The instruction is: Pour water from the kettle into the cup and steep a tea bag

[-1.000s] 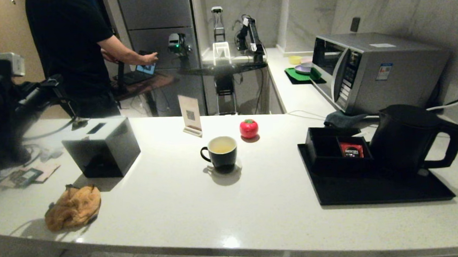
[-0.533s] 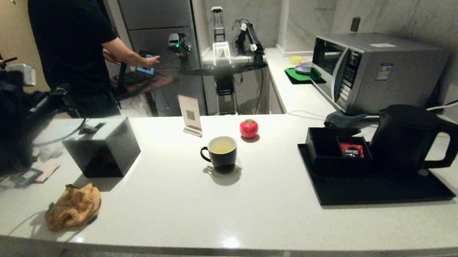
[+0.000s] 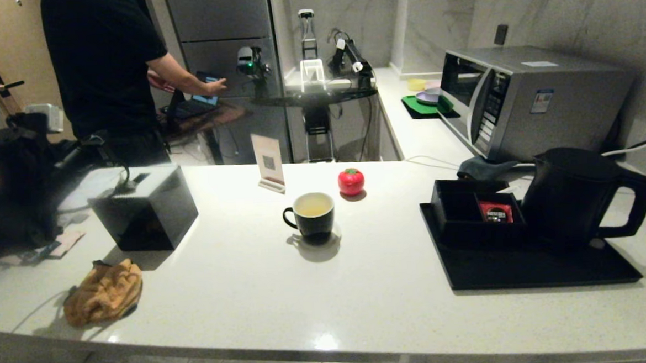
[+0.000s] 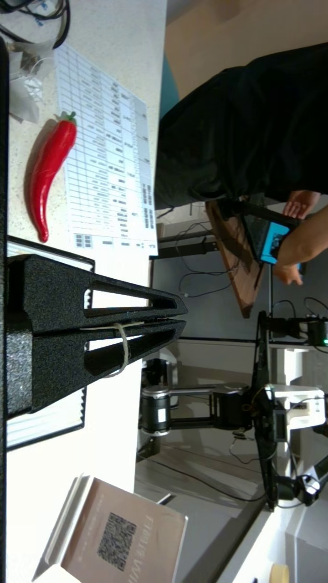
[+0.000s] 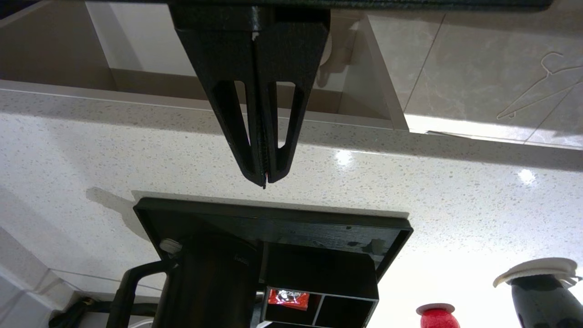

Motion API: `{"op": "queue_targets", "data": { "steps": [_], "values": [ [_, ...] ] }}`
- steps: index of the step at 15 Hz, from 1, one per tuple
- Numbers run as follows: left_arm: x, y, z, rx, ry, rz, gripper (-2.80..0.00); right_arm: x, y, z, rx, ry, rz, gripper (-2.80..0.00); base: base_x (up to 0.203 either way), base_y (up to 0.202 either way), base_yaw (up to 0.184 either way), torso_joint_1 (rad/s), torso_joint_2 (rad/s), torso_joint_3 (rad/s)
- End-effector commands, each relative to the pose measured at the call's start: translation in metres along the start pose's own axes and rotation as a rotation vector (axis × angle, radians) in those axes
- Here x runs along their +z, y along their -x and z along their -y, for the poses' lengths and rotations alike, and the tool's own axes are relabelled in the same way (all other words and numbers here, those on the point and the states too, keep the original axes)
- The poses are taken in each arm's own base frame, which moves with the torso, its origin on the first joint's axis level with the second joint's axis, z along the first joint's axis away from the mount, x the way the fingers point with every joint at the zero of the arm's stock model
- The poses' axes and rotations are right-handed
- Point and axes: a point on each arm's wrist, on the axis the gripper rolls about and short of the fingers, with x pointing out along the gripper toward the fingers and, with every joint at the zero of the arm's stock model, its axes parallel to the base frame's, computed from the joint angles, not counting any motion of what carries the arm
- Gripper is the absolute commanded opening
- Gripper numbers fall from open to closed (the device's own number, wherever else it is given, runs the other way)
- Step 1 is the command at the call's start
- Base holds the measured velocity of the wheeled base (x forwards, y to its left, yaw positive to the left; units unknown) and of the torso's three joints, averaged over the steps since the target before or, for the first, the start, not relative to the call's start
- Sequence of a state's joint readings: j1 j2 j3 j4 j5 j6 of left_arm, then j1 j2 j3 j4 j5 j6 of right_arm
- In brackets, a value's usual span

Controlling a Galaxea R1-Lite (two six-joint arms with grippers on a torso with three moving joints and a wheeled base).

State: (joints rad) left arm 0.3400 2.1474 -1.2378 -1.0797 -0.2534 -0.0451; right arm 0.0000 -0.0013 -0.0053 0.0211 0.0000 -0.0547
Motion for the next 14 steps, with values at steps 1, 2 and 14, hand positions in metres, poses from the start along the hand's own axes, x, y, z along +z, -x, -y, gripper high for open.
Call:
{"op": "queue_targets", "data": {
  "steps": [1,2,14],
  "values": [
    [-0.003,-0.003,-0.002,0.001,0.0,0.003,-2.8,0.0,0.0,0.0,0.0,0.001,-0.001,-2.8,0.0,0.0,0.0,0.0,0.0,0.0],
    [-0.003,-0.006,-0.003,0.0,-0.003,0.013,-2.8,0.0,0.0,0.0,0.0,0.001,-0.001,-2.8,0.0,0.0,0.0,0.0,0.0,0.0],
    [-0.004,-0.025,-0.007,-0.004,-0.014,0.062,-2.8,0.0,0.0,0.0,0.0,0.001,-0.001,-2.8,0.0,0.0,0.0,0.0,0.0,0.0]
  ]
}}
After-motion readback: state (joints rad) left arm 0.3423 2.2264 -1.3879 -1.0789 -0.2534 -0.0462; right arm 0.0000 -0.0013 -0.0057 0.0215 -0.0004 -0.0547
